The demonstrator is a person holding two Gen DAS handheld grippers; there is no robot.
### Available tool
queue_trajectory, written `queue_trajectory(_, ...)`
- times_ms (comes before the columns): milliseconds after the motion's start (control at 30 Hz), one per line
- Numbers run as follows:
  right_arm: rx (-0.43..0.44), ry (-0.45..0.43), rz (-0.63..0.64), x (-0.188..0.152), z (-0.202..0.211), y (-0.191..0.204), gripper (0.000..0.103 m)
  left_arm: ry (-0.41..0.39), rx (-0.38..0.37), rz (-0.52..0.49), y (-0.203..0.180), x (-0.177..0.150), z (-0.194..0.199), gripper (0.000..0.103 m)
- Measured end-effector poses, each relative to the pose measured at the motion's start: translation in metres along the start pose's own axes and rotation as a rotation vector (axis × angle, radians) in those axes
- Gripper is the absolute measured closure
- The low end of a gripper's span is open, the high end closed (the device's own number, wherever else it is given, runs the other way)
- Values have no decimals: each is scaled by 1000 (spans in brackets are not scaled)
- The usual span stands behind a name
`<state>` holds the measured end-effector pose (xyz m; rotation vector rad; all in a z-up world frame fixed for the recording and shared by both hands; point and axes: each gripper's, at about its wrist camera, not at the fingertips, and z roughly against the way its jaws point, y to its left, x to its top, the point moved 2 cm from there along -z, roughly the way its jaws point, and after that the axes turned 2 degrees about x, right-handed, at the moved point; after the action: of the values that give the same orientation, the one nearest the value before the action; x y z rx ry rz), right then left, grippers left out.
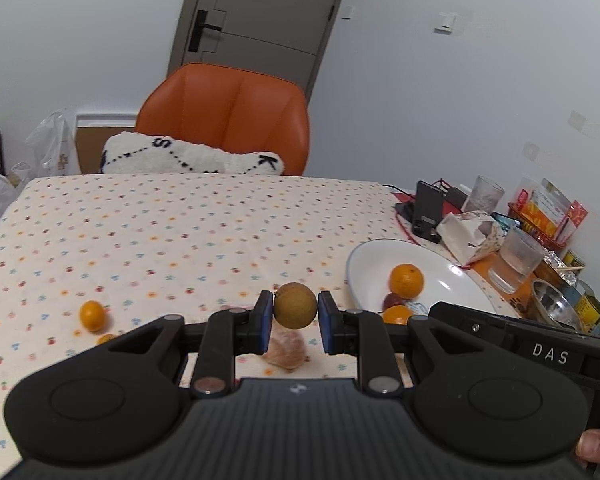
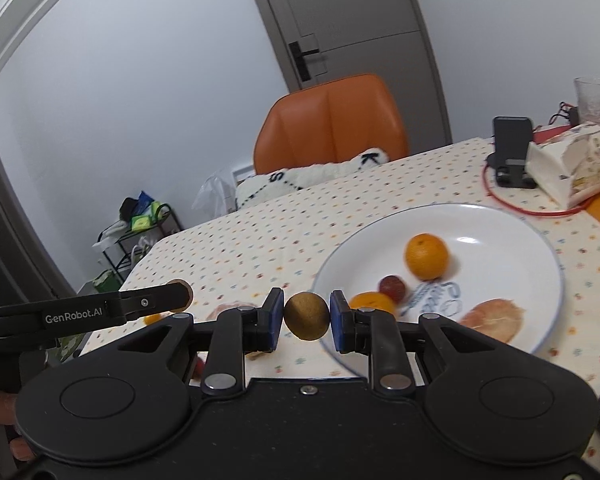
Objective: Organize fruits
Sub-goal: 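Carry both held kiwis over the white plate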
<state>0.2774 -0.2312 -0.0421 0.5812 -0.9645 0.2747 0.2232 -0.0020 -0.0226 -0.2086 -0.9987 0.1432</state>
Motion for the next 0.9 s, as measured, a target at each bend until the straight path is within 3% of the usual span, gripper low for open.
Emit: queue_trajectory(900, -99, -46, -127, 3, 29, -84, 80, 70, -86, -76, -73, -3, -49, 81)
